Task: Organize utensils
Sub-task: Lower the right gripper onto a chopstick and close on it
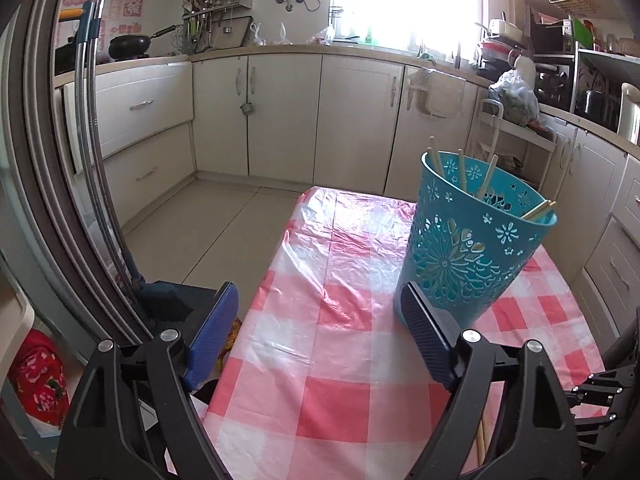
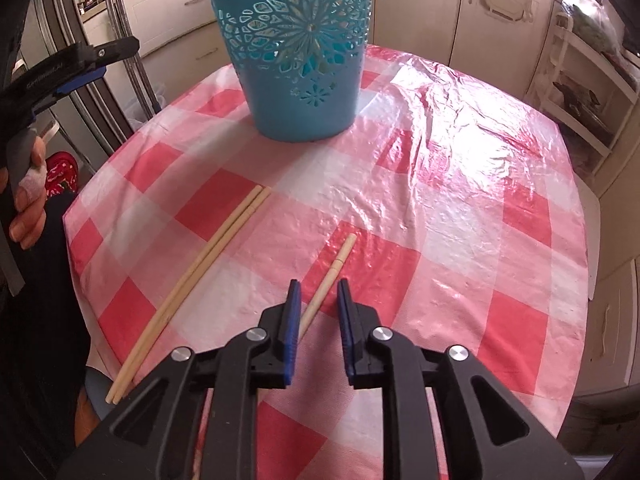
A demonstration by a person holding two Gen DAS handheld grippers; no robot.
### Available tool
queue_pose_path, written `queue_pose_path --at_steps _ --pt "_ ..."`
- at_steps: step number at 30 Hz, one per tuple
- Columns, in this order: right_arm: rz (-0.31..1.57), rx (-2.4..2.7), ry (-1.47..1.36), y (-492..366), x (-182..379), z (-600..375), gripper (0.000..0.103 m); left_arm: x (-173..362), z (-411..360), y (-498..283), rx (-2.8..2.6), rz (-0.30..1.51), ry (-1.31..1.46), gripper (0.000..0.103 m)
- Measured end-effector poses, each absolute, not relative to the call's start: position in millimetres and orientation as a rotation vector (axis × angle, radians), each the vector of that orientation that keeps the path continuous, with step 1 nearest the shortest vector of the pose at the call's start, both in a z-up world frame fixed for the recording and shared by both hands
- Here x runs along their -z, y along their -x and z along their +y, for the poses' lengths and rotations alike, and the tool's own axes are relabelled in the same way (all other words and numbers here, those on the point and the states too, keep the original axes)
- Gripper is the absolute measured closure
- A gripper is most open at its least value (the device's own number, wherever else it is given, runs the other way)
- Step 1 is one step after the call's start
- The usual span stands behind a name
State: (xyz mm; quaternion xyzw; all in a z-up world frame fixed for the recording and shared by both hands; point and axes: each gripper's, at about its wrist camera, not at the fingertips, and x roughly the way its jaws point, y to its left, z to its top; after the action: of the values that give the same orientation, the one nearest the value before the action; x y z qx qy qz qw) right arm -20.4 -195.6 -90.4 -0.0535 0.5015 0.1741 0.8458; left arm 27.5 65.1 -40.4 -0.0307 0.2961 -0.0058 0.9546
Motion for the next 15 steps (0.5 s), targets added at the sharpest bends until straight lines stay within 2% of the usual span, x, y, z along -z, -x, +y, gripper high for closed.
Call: queue_pose_path --at_steps 4,5,6,7,15 --pt "1.058 -0.347 0.139 22.9 91.0 -184.2 0.079 42.1 55.7 -28.7 0.024 0.612 0.035 0.021" --pt "1.059 -0.350 0.137 22.5 90.9 -182.9 0.083 43.3 53.5 -28.9 0.026 0.616 0.025 0.021" --pt "1.064 -0.364 0.134 22.0 90.8 -180.9 0.093 44.4 51.6 -29.1 0.029 0.620 0.017 0.020" --pt "1.072 -0.381 0.131 21.9 90.3 -179.7 0.094 45.4 49.6 -29.5 0.031 0.625 0.010 0.020" --pt "1.093 -0.409 0.099 19.9 91.0 -180.7 0.096 58.9 45.9 -35.6 0.032 0.661 -0.014 0.018"
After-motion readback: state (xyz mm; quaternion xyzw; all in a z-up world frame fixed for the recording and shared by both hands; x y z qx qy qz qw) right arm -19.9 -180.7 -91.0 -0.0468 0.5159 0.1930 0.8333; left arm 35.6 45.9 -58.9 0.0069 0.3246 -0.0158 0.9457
